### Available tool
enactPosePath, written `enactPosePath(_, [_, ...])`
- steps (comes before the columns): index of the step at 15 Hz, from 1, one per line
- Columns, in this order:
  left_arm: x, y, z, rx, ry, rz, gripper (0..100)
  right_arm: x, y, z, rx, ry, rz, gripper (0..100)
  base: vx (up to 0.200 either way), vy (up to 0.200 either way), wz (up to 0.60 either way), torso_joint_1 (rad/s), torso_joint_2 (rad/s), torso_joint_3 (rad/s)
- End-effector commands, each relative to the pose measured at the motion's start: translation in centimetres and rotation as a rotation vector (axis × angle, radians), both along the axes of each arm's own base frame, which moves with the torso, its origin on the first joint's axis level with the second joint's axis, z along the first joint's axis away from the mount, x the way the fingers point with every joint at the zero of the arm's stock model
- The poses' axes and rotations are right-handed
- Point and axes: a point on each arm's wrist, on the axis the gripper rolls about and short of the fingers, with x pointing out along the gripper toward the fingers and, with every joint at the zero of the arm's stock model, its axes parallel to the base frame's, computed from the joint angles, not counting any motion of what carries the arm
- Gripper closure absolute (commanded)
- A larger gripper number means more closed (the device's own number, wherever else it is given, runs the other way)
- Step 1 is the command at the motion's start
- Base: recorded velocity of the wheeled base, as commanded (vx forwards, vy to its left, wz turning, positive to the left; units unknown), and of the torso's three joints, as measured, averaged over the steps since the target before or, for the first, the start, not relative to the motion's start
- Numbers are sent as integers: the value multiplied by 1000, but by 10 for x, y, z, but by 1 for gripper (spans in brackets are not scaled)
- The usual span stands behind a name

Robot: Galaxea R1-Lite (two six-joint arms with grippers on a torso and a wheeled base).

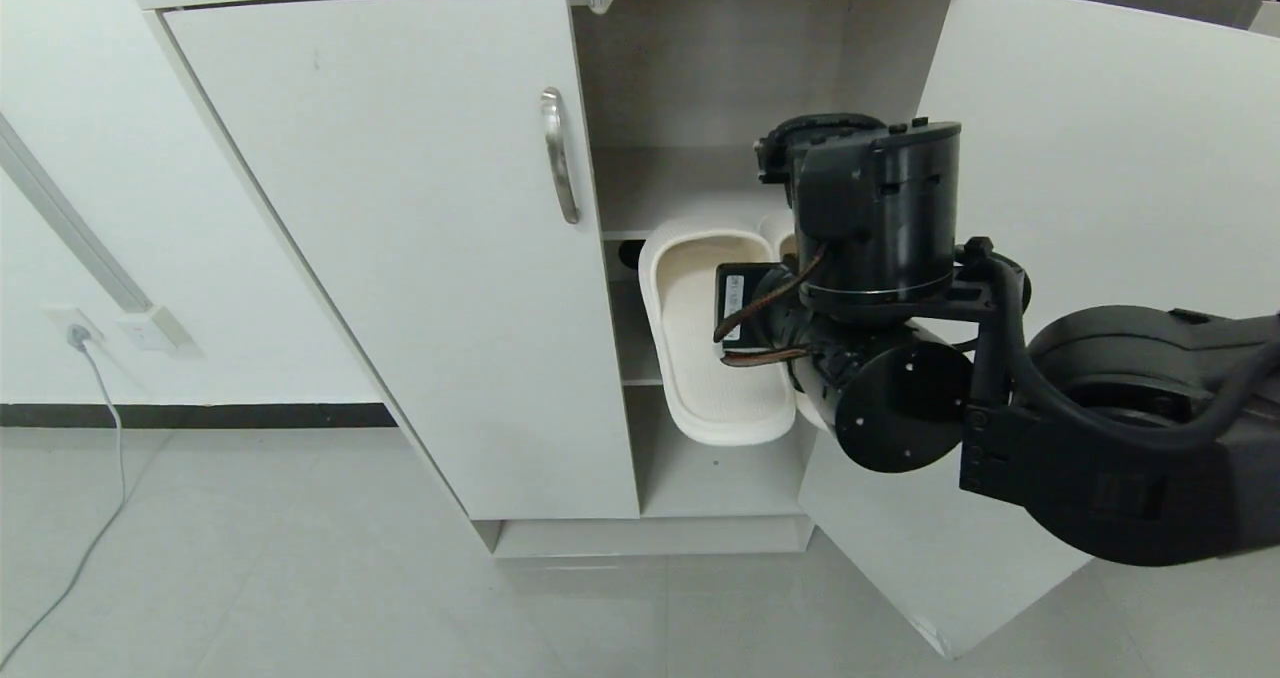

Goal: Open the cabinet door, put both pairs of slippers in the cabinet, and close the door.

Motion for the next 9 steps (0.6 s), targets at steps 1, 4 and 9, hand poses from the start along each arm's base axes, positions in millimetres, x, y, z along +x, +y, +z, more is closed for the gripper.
enactPosePath(1, [0,0,0,0,-1,0,100,6,3,-7,-17,1,-7,100,0,0,0,0,0,0])
enactPosePath(4, [0,0,0,0,-1,0,100,9,5,-10,-32,-7,-10,100,0,0,0,0,0,0])
enactPosePath(9, [0,0,0,0,-1,0,100,10,4,-6,-35,-29,-10,100,0,0,0,0,0,0])
